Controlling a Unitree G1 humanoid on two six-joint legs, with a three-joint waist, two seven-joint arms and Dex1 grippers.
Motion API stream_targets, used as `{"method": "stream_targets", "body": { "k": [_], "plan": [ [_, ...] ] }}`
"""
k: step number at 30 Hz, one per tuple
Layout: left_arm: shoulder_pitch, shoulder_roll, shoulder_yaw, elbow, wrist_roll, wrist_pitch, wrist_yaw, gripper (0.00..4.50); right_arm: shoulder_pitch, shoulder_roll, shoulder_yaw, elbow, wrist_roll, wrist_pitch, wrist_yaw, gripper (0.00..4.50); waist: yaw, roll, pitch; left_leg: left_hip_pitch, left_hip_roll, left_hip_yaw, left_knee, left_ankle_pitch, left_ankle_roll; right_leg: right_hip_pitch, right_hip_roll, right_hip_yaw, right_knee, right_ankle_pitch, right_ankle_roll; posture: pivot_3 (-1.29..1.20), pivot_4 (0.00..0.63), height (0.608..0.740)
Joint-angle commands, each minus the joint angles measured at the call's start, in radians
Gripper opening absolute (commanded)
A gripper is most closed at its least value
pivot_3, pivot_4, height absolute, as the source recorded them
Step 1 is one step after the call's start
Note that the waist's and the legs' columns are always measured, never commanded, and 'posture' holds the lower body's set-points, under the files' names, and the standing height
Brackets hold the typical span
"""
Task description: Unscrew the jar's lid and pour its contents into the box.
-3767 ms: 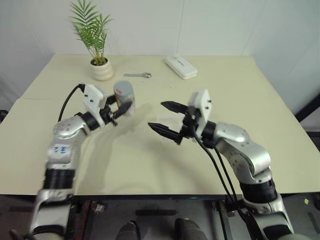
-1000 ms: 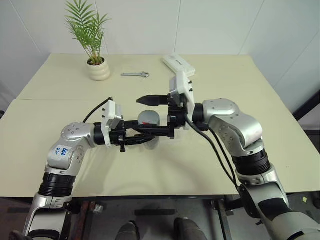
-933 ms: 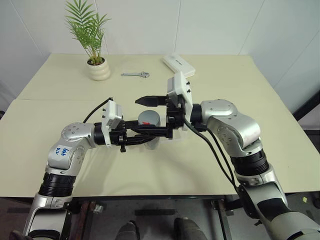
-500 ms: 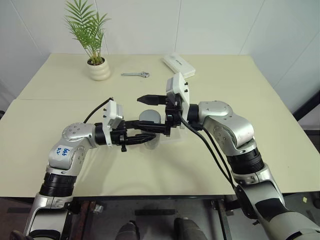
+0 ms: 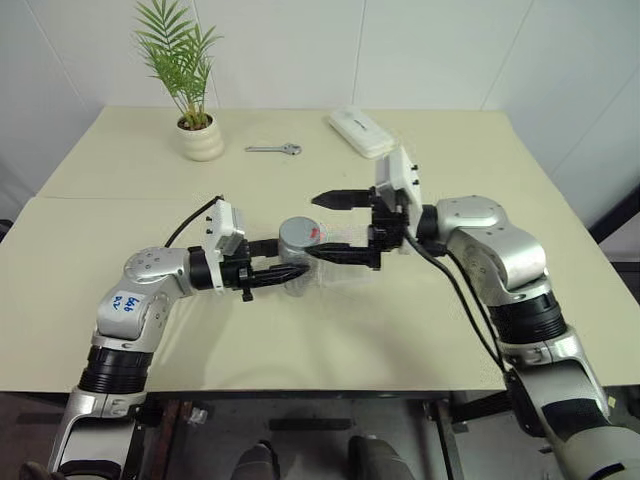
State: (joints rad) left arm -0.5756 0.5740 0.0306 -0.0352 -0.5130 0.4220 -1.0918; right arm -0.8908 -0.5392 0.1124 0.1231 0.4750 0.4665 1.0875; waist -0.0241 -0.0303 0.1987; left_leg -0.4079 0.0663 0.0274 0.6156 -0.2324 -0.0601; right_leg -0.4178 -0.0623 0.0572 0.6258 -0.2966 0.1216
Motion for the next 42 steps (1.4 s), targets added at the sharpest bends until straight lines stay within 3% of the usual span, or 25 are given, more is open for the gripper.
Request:
{"method": "stream_targets", "body": {
  "k": [1,8,14,23,27,42],
  "plan": [
    [0.001,0.004,0.014,-0.047,-0.028,-0.02,-0.021,1.86,-0.001,-0.034,-0.056,0.025,-0.003,-0.011,0.015,4.47,-0.002,0.0,0.0,0.0,0.0,0.0,0.0,0.0,0.0,0.0,0.0,0.0,0.0,0.0,0.0,0.0,0.15,0.74],
    [0.003,0.003,0.017,-0.044,-0.021,-0.026,-0.025,1.86,-0.01,-0.048,-0.102,-0.047,0.12,0.121,0.109,4.47,-0.021,0.0,0.0,0.001,0.001,0.001,-0.001,0.0,0.0,0.0,0.002,0.002,0.001,0.0,0.0,0.0,0.15,0.74],
    [0.003,-0.004,0.011,-0.045,-0.019,-0.026,-0.022,1.86,-0.041,0.039,-0.093,-0.168,0.215,0.242,0.042,4.47,-0.022,0.0,0.0,0.001,0.001,0.001,-0.001,0.0,0.0,0.0,0.001,0.002,0.002,0.0,0.0,0.0,0.15,0.74],
    [0.013,-0.009,0.009,-0.051,-0.022,-0.02,-0.019,1.86,-0.082,0.136,0.046,-0.204,0.103,0.225,-0.042,4.47,-0.017,0.0,0.0,0.001,0.001,0.001,0.0,0.0,0.0,0.0,0.001,0.002,0.002,0.0,0.0,0.0,0.15,0.74],
    [0.013,-0.011,0.009,-0.049,-0.02,-0.023,-0.018,1.86,-0.089,0.165,0.122,-0.181,0.002,0.117,-0.033,4.47,-0.016,0.0,0.0,0.001,0.001,0.001,0.0,0.0,0.0,-0.001,0.001,0.002,0.002,0.0,0.0,0.0,0.15,0.74],
    [0.009,-0.017,0.004,-0.038,-0.013,-0.038,-0.012,1.86,-0.089,0.135,0.046,-0.072,-0.016,0.079,-0.028,4.47,-0.007,0.0,0.0,0.001,0.001,0.001,0.0,0.0,0.0,-0.001,0.001,0.002,0.002,0.0,0.0,0.0,0.15,0.74]
  ]
}}
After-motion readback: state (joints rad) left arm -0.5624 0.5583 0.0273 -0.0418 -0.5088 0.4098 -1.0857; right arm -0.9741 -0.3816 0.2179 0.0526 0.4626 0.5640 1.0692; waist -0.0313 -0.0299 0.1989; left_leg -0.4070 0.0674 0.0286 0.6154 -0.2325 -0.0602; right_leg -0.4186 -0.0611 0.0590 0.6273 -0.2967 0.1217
